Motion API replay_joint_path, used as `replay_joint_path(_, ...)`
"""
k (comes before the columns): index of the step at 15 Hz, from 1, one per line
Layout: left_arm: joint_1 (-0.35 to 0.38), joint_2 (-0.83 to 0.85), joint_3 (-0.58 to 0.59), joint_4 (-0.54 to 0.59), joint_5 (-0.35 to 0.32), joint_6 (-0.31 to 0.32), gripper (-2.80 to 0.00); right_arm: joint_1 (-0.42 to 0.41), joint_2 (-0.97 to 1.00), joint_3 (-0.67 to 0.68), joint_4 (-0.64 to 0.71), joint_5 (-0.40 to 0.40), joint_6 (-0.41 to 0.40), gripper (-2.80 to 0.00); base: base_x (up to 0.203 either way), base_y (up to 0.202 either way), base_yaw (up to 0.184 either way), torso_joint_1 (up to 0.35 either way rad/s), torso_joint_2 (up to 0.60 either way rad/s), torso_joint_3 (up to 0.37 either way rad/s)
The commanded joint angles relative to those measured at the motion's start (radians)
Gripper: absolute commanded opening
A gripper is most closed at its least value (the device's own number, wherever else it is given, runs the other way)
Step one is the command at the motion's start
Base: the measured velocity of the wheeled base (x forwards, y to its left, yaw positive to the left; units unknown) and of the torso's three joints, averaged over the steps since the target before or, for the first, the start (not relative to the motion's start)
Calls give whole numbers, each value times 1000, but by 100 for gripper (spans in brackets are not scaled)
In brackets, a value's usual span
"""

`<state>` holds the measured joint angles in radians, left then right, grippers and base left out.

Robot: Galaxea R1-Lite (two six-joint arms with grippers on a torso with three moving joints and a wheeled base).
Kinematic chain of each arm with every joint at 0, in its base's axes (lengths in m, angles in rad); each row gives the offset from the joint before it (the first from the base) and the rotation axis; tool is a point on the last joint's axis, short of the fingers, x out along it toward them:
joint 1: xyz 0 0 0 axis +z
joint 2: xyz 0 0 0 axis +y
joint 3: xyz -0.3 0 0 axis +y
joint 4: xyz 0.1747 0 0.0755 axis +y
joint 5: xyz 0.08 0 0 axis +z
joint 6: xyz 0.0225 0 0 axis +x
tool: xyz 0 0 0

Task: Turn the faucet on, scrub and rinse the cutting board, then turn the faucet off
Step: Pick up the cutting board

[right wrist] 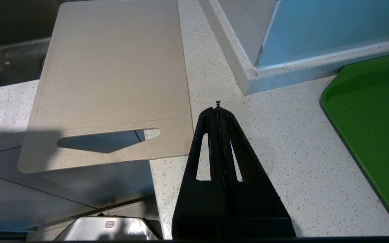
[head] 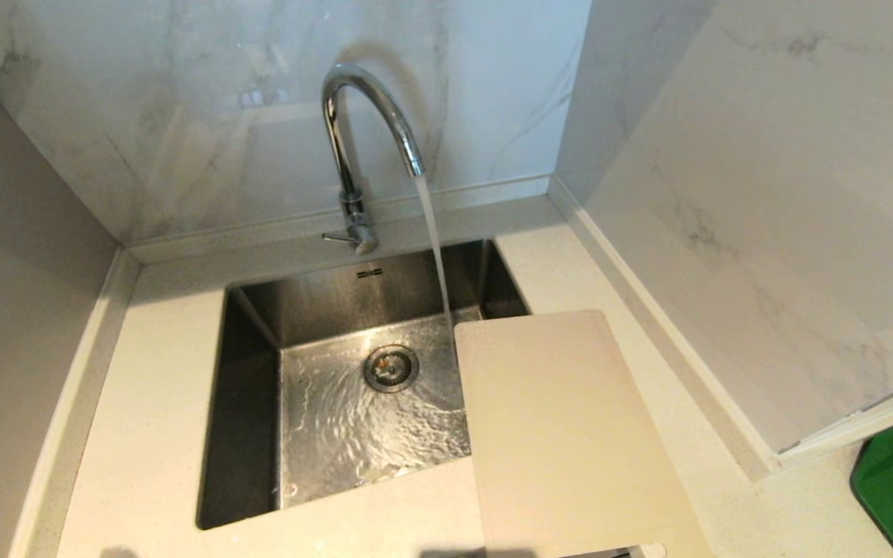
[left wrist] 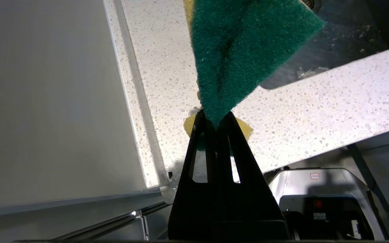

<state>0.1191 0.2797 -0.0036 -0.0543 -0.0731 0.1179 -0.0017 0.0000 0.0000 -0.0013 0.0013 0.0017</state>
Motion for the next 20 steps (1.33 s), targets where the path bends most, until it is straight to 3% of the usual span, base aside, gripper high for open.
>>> replay_joint_path(1, -6, -2, 7, -1, -3, -1, -280, 0, 0, 0, 0, 0, 0, -280, 0, 0, 0, 0, 0, 0)
replay_joint_path(4, -11, -2, 7, -1, -4, -1, -280, 0, 0, 0, 0, 0, 0, -280, 0, 0, 0, 0, 0, 0)
replay_joint_path(8, -123, -93, 7, 44, 19, -12, -280, 0, 0, 0, 0, 0, 0, -280, 0, 0, 0, 0, 0, 0)
replay_joint_path(12, -124, -275, 7, 60, 23, 2, -280, 0, 0, 0, 0, 0, 0, -280, 0, 0, 0, 0, 0, 0)
replay_joint_path(14, -122, -283, 8, 57, 22, 3, -280, 0, 0, 0, 0, 0, 0, -280, 0, 0, 0, 0, 0, 0)
replay_joint_path(20, -122, -283, 7, 54, 56, -79, -280, 0, 0, 0, 0, 0, 0, -280, 0, 0, 0, 0, 0, 0)
